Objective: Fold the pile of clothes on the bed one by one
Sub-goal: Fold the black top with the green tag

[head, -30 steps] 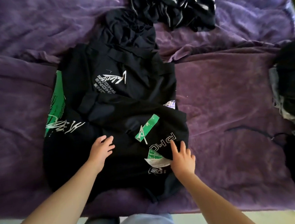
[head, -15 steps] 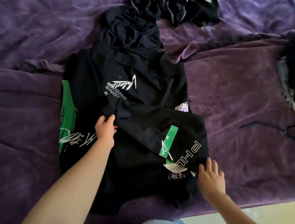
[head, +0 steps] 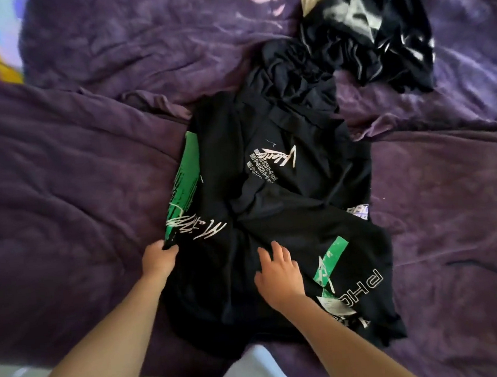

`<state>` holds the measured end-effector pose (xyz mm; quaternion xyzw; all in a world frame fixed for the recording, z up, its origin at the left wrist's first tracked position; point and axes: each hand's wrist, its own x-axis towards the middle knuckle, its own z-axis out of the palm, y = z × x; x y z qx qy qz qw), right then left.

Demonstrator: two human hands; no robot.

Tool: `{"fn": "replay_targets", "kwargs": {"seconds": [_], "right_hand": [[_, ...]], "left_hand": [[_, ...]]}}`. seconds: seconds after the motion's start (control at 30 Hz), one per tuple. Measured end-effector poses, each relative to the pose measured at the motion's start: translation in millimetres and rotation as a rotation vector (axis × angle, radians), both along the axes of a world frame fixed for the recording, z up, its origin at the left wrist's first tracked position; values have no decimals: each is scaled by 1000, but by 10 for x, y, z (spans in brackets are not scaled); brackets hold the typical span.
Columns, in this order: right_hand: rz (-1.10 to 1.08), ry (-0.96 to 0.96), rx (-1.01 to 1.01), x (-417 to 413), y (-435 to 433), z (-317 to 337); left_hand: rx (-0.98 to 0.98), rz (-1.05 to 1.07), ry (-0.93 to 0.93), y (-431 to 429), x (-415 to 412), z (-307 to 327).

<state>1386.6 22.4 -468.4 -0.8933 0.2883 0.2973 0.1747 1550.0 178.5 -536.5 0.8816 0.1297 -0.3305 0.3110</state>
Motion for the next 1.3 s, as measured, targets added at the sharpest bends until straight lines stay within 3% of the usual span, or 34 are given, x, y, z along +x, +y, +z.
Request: {"fn": "replay_targets", "kwargs": {"seconds": [0.13,0.23,0.4,0.73,0.9,0.97,1.07,1.1,1.2,1.3], "right_hand": [[-4,-21,-38,359,-80,98],[-63,-42,-17,637,-89,149],[-54,-60,17,1088,-17,127],[-142,-205,0,2423,-262,-6],[-442,-157,18,2871,-427,-212],[-608,-229,26,2922,-513,-277],[-965,-419,243,2993,-542,-282],[-981,-463,268,3020,-521,-238],[-800,-489,356,3194,-432,-33],[-734,-525,667,3298,-331,464]], "left_hand": [[-146,337,-153,261,140,81],[-100,411,-218,628,134,49],[-59,496,-84,974,-80,-120],[-470,509,108,1062,-103,-110],[-522,581,171,1068,-26,-200],[-559,605,206,1080,-14,-224],[-591,612,233,1105,-7,-234],[-593,609,239,1109,-9,-237],[-590,601,262,1122,0,-225],[-606,588,269,1113,19,-199]]}}
